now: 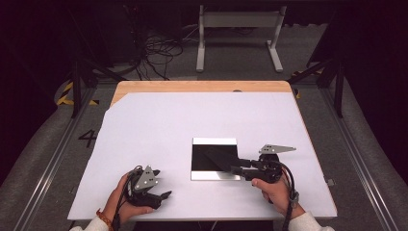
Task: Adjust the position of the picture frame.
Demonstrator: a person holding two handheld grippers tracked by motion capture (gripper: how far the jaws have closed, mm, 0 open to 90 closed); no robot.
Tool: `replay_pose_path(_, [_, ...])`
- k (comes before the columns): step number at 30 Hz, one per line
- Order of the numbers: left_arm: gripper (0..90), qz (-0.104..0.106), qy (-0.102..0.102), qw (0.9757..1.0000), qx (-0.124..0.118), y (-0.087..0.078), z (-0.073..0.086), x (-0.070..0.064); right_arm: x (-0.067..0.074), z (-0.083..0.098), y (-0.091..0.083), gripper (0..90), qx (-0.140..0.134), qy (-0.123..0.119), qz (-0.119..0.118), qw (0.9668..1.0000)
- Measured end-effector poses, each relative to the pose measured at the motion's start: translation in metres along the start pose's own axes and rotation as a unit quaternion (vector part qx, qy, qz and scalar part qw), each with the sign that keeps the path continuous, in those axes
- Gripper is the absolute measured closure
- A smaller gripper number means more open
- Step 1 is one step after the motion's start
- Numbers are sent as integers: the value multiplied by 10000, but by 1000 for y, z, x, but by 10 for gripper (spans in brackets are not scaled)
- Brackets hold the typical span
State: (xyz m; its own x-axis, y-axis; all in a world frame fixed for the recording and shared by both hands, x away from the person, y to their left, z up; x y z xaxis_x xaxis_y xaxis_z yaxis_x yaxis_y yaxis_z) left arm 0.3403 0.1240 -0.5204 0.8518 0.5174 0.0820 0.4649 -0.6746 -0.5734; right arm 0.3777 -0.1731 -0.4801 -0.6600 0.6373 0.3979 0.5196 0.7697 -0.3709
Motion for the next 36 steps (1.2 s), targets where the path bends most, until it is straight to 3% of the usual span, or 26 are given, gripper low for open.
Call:
replay_pose_path(6, [205, 14, -1, 10000, 8, 1, 0, 0, -1, 0, 3, 420, -13, 152, -64, 9999])
replay_pose_path(11, [203, 28, -23, 10000, -1, 1, 0, 2, -8, 0, 9, 466, -43, 725, -149, 9972])
replay_pose_path(15, [203, 48, -53, 10000, -31, 2, 0, 3, -14, 1, 16, 482, -54, 940, -187, 9954])
replay_pose_path(21, [201, 112, -46, 9999, -10, 5, 0, 4, -10, 5, 32, 468, 114, 942, -301, 9950])
replay_pose_path(30, [200, 67, -15, 10000, -29, 2, 0, 3, -11, 6, 33, 492, 82, 997, -347, 9944])
replay_pose_path(36, [195, 161, -191, 9996, -138, 3, -2, 2, -11, 8, 35, 472, 184, 1057, -381, 9935])
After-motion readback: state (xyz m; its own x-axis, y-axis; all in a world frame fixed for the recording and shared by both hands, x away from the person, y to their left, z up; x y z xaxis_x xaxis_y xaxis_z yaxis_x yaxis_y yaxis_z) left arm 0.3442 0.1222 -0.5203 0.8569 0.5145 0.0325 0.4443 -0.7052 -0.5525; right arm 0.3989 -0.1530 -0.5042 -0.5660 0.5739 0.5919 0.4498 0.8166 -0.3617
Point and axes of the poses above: each handheld gripper's, and its own axes: y roughly forward along the jaws, z roughly out of its underside, x roughly to its left, the point moved 8 cm from there along y, roughly forward along the jaws, and after that the axes turned 10 degrees about -x, right-handed, at the moved point
